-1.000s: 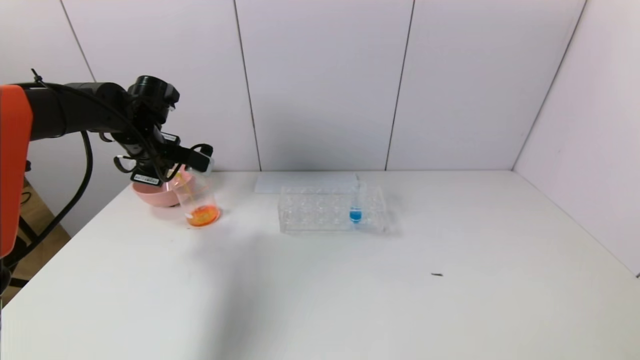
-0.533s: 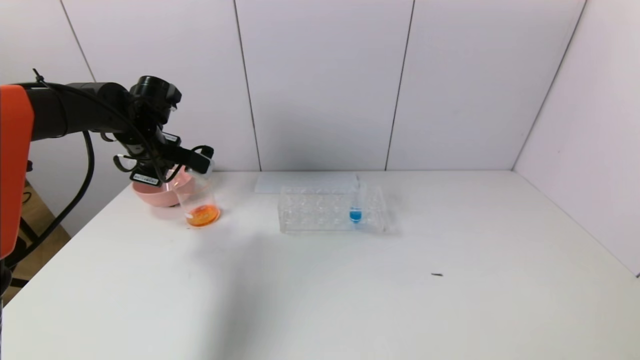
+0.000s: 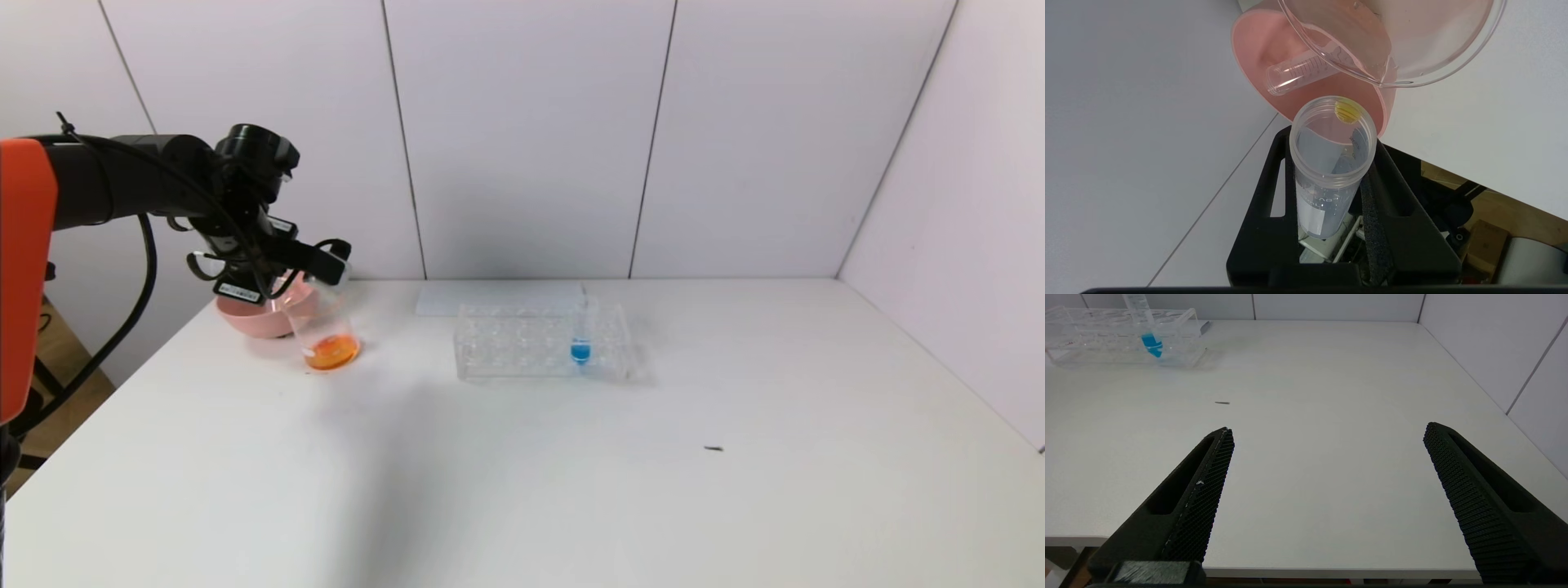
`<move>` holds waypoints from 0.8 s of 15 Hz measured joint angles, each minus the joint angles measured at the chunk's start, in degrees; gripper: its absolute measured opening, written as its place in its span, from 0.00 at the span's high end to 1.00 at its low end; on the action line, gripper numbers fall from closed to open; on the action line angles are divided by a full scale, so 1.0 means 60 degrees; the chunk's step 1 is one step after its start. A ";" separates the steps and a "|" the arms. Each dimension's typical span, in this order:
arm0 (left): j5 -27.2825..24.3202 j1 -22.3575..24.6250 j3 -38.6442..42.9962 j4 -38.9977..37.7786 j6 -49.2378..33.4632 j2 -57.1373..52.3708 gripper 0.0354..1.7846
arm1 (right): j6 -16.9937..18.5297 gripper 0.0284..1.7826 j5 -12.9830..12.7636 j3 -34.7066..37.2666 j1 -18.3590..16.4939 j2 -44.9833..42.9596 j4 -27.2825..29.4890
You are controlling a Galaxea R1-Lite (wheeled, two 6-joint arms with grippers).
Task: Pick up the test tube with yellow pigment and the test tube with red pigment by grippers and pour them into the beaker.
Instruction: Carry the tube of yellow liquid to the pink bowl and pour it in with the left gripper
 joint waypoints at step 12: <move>0.0030 0.0049 0.0041 0.0022 -0.0134 -0.0136 0.76 | 0.0004 0.05 0.0000 0.0004 0.0000 0.0000 0.0000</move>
